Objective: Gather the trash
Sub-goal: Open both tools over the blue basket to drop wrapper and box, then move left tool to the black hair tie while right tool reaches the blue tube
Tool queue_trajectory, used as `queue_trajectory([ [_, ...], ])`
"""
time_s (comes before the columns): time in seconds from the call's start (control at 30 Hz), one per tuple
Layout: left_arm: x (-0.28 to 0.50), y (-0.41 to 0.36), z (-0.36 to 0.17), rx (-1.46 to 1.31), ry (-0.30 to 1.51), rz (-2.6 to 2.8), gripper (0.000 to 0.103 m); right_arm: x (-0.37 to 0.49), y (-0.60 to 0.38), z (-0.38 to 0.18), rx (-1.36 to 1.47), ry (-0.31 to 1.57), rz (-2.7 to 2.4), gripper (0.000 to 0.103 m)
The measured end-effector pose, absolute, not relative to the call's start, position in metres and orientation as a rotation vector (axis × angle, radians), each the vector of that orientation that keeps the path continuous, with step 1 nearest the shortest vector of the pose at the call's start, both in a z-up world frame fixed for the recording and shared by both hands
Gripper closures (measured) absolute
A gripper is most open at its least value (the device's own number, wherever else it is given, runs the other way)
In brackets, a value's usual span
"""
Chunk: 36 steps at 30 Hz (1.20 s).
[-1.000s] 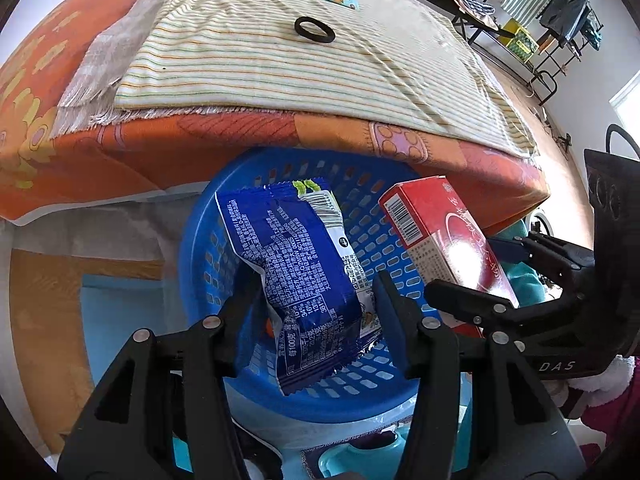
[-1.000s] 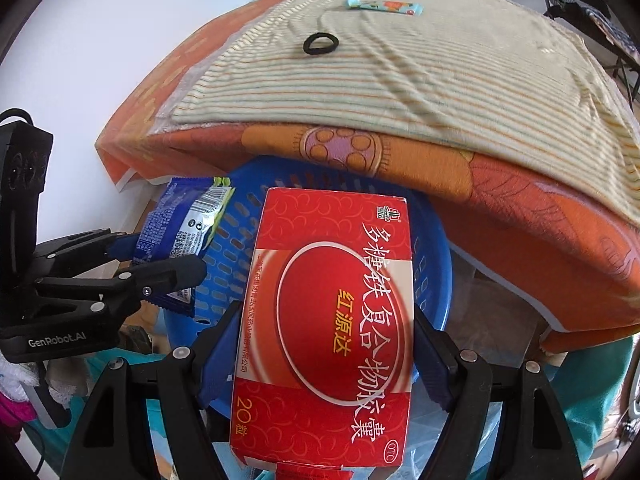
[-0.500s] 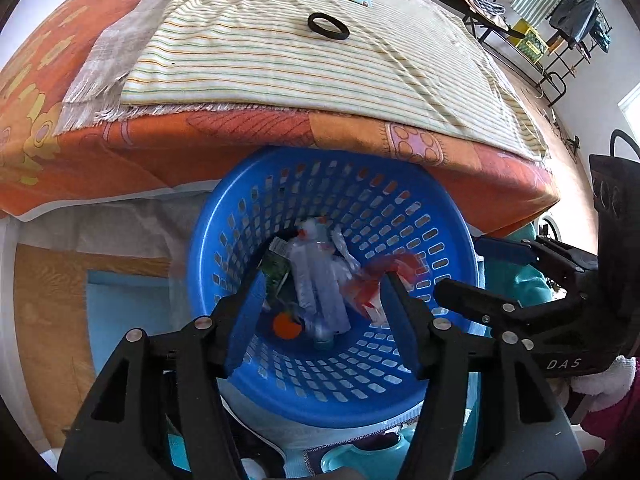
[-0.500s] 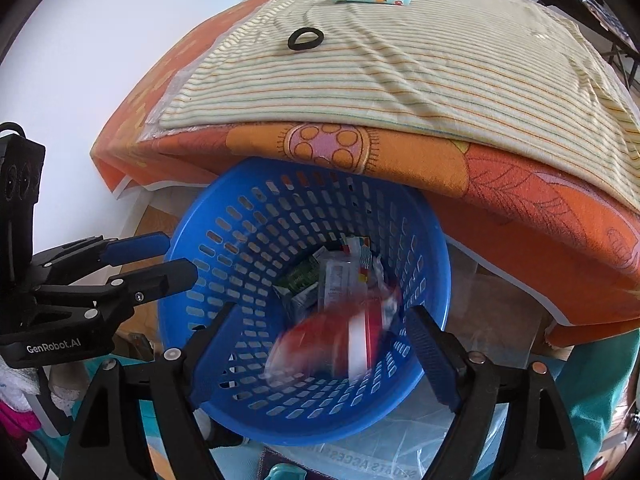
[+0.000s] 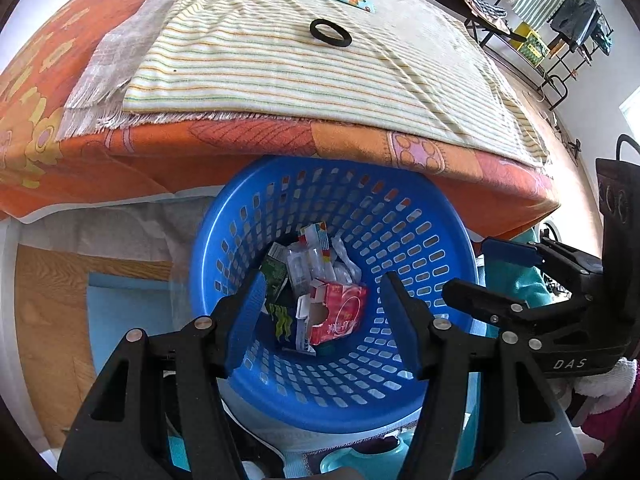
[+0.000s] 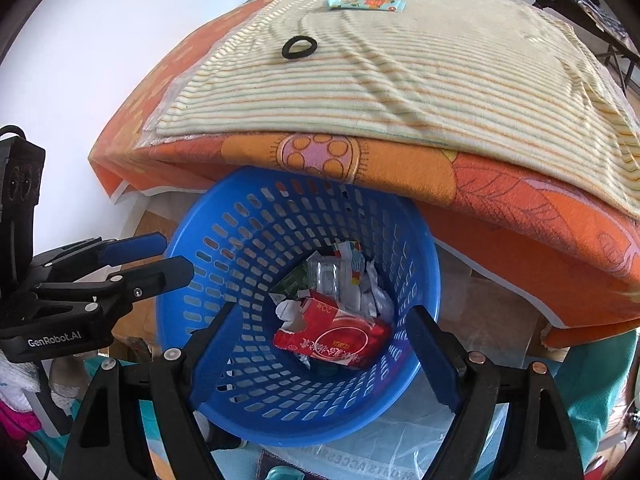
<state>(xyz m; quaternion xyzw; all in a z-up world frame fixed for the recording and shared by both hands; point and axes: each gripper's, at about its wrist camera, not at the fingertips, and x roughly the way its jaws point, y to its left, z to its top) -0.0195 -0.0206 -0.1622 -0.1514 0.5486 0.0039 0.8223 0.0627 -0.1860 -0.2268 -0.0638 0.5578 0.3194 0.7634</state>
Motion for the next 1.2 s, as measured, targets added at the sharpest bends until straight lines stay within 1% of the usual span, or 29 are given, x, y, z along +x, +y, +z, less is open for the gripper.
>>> queue_trajectory([
  [0.67, 0.019, -0.019, -0.122, -0.297, 1.054, 0.004, 0.042, 0.082, -0.192, -0.168, -0.196, 1.035, 0.69, 0.017],
  [0.93, 0.042, -0.015, -0.11, -0.291, 1.023, 0.013, 0.042, 0.1, -0.193, -0.14, -0.214, 0.949, 0.667, 0.012],
  [1.2, 0.064, -0.016, -0.106, -0.28, 1.01, 0.017, 0.042, 0.127, -0.193, -0.123, -0.187, 0.904, 0.666, 0.012],
])
